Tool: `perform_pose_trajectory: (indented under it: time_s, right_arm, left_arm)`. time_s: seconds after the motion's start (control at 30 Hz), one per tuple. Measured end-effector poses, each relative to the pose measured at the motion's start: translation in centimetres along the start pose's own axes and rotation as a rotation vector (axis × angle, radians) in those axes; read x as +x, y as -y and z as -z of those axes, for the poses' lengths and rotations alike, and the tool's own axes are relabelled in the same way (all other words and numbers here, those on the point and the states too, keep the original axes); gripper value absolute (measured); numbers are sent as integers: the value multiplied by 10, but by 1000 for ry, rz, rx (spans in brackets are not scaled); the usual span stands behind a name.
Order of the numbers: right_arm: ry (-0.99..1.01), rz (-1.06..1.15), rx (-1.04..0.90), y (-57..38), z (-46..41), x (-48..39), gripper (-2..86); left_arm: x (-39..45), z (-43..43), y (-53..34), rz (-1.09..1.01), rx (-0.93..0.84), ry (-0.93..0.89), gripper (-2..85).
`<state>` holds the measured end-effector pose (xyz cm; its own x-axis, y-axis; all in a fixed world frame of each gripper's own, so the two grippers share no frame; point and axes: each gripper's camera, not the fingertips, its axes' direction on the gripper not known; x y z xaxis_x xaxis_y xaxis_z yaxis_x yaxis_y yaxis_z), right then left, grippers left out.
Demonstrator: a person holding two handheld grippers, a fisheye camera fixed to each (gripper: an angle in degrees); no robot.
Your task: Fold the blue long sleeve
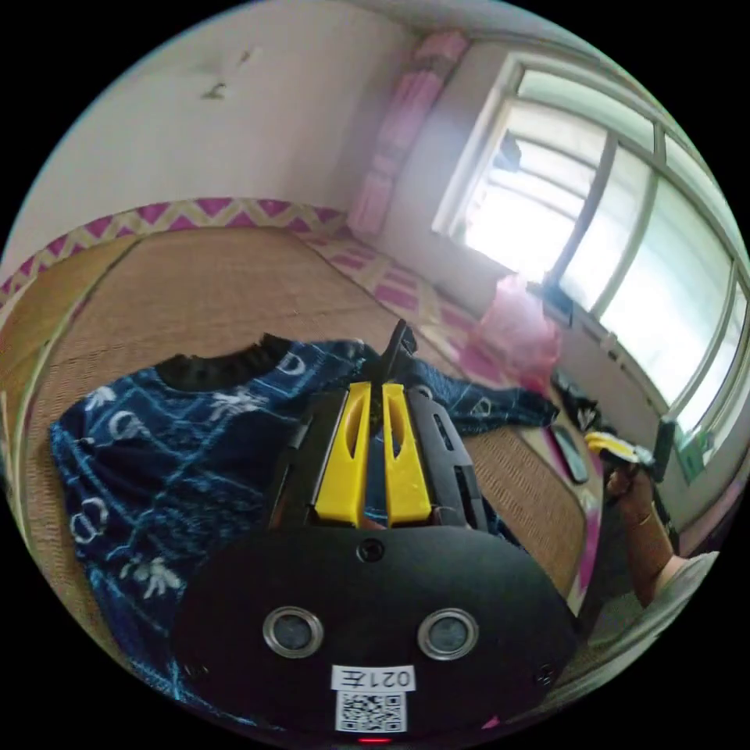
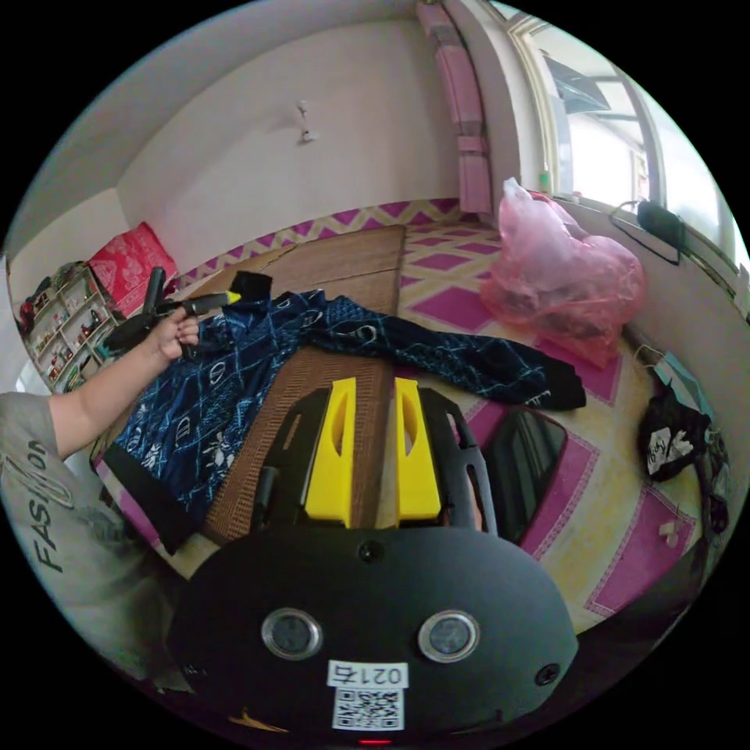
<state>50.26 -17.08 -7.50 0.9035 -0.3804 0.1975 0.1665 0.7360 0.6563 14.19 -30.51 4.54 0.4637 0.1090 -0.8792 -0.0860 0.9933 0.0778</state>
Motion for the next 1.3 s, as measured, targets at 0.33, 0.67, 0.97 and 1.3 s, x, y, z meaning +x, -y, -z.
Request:
perform_pose_trajectory:
  time_s: [0.33, 0.67, 0.97, 1.3]
  right_arm:
    - [118, -34, 4, -24, -4, -36, 71]
    - [264, -111, -47, -40, -22, -62, 64]
    - [342, -90, -79, -43, -31, -87, 60]
    - [413, -88, -97, -52, -46, -98, 58]
  left_arm:
    - [-214, 389, -59, 282, 339, 421, -7]
    - [-437, 597, -233, 820, 396, 504, -6]
    - [-511, 688, -310, 1074, 509, 292, 10]
    - [-545, 768, -286, 1002, 408, 461, 107]
